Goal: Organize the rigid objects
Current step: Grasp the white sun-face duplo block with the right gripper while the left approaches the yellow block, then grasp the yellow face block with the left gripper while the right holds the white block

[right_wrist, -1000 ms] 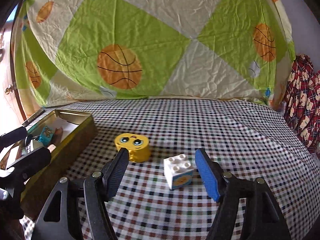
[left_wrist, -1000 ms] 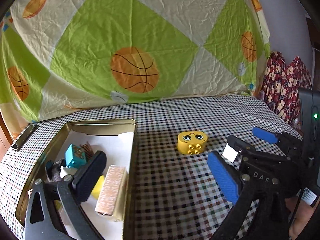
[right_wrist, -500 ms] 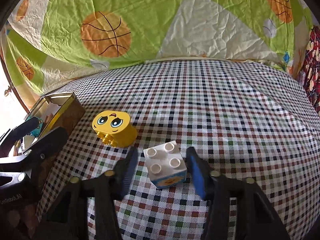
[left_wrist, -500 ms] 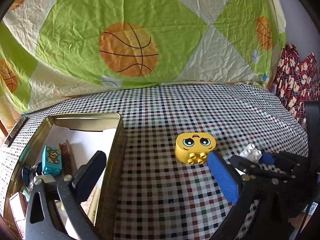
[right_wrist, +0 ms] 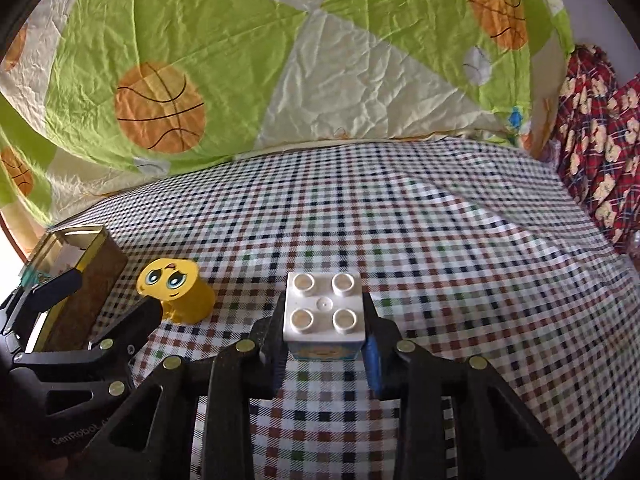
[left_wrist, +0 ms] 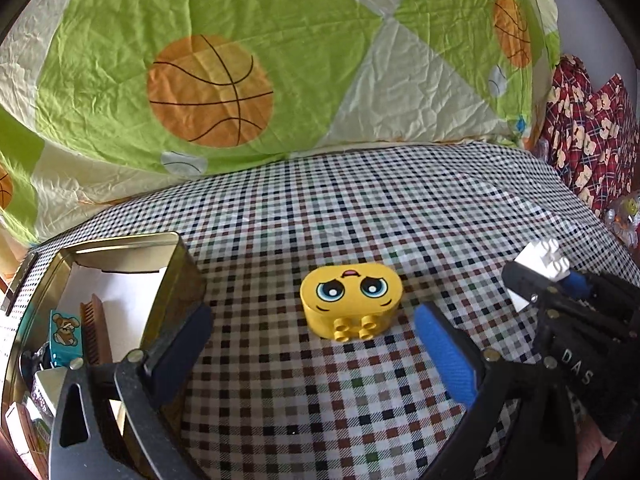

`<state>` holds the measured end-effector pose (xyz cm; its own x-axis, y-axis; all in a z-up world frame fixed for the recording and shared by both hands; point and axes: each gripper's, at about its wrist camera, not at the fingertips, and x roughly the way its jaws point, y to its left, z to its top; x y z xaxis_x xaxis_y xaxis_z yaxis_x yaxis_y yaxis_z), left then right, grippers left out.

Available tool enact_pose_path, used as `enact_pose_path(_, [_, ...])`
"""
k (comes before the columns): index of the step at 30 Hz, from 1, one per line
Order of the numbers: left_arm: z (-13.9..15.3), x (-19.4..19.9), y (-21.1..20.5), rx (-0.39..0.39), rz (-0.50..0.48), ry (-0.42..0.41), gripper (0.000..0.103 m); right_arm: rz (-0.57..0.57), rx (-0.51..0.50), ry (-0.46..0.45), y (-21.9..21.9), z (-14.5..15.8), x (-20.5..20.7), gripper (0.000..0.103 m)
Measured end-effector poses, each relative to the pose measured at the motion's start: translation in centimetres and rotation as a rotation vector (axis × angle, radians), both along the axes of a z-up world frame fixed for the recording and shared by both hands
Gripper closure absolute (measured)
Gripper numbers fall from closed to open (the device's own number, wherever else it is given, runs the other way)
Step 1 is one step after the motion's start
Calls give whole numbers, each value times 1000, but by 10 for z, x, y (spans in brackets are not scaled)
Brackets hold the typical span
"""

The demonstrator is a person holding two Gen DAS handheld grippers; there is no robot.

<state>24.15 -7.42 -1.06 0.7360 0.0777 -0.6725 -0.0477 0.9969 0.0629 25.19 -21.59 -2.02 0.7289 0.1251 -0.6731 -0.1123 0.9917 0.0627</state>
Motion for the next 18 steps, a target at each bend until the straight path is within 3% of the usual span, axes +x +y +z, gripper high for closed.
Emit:
enact_pose_path(11, [-18,32,-6,-20,-37,95,1,12,11,-41,-2,6,-4,69])
enact_pose_path(13, [-20,34,-4,-42,-44,106,6,15,7,-55,-1,7,-6,69])
enact_pose_path(16, [-23,36,0,-94,-72,128,39,23,-9,-101,3,12,-14,69])
enact_pose_path(18, [-23,34,2,-110,-72,126,40,27,-9,-126,4,14,-18,69])
